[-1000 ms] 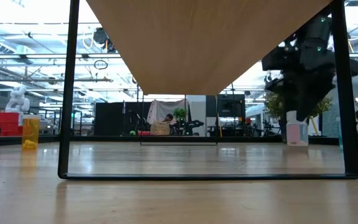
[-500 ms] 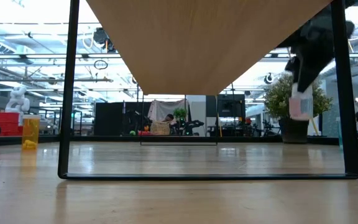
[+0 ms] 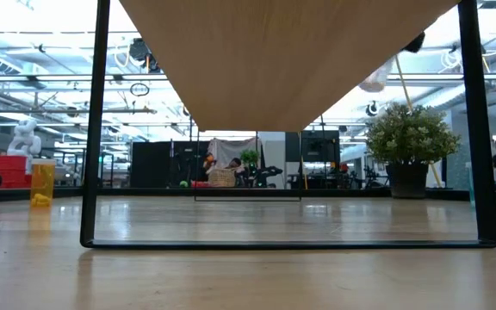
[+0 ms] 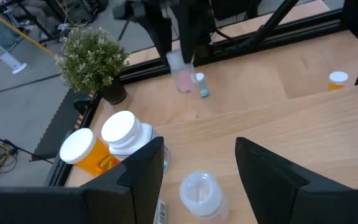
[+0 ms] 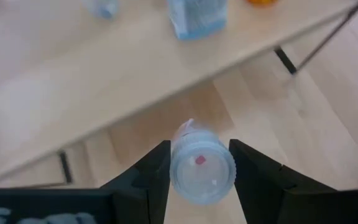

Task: Pick and place medicine bottles onto shelf by color
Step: Put the transparent pill bottle on the shelf aligned with the other transparent pill bottle

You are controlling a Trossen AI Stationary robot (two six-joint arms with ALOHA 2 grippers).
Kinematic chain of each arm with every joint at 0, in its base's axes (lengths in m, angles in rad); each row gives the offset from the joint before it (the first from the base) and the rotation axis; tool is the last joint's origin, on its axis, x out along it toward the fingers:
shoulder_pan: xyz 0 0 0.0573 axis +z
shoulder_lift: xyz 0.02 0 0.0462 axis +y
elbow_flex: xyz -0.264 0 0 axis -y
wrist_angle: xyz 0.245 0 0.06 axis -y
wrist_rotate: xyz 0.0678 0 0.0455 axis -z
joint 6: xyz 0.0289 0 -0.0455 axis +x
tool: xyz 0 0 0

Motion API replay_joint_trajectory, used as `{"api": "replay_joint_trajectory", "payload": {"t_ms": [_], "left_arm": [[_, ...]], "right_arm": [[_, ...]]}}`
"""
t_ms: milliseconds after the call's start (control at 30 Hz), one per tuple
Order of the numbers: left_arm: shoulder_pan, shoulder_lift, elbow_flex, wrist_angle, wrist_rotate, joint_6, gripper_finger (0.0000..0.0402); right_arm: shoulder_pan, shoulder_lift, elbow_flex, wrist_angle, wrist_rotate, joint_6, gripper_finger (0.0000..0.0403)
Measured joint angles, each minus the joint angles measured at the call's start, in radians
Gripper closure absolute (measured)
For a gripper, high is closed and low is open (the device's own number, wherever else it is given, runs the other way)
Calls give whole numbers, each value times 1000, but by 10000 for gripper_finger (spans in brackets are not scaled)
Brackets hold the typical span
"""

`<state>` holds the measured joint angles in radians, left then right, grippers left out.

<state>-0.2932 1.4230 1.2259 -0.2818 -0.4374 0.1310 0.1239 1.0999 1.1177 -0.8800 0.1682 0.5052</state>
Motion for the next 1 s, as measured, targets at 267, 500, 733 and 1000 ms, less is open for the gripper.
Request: {"api": "replay_joint_trajectory", "payload": {"t_ms": [267,500,733,1000], "left_arm": [[0,0,0,0,0,17,202],[-6,0,0,36,0,23,202],[-54,15,0,162,70,79,202],[-61,54,-2,267,73,94,203]], "right_arm": [[53,77,156,30,37,32,257],[73,203,291,61,41,49,254],[112,248,309,178,42,7,254],[127,250,310,259,71,-25,253]]}}
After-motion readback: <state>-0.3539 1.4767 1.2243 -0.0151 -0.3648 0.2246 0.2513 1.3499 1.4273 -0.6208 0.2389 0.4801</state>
